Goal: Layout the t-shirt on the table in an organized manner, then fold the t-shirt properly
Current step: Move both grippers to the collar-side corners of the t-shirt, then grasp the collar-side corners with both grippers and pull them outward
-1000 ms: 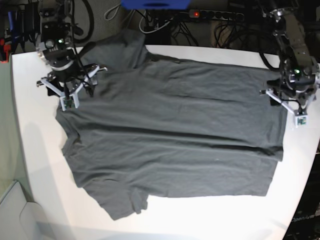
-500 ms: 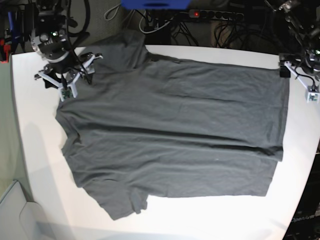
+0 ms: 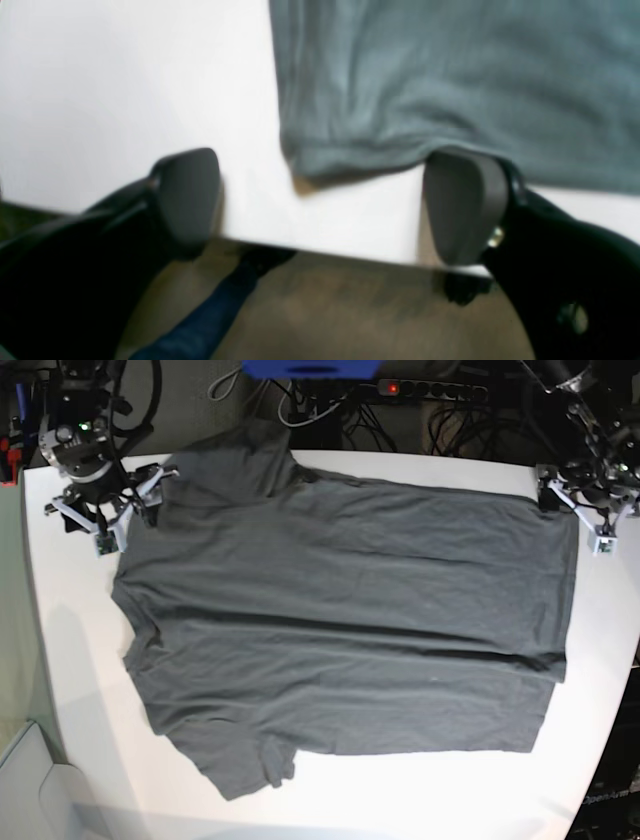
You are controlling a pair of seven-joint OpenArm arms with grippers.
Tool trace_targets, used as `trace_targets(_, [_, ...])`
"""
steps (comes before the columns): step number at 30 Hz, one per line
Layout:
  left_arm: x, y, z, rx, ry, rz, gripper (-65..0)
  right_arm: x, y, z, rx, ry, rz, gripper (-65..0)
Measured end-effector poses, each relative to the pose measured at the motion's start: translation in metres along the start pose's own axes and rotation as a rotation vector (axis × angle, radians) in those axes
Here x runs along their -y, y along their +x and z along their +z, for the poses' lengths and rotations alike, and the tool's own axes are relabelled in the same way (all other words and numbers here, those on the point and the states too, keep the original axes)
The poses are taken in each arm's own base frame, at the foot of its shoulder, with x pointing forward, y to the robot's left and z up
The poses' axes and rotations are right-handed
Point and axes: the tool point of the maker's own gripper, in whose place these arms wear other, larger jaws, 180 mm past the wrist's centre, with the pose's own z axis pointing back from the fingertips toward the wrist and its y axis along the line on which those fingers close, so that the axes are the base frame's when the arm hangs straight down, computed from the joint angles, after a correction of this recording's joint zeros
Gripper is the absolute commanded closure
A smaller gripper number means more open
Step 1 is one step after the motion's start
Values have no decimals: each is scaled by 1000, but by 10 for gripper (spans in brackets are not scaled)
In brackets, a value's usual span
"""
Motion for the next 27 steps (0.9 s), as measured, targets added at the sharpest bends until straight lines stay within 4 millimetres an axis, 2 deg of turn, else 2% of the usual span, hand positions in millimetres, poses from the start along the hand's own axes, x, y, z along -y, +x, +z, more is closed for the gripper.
trace_targets(10, [6, 5, -1, 15, -12, 17, -641, 0, -3, 1, -5, -2, -10, -419])
trace_targets(14, [18, 9, 2, 55, -67, 38, -641, 1, -8, 2, -14, -7, -13, -419])
trace_targets(16, [17, 8, 4, 54, -65, 41, -641, 2, -13, 3, -31, -8, -11, -419])
trace_targets(27, [10, 3, 2, 60, -59, 91, -641, 3, -11, 3, -24, -11, -12, -419])
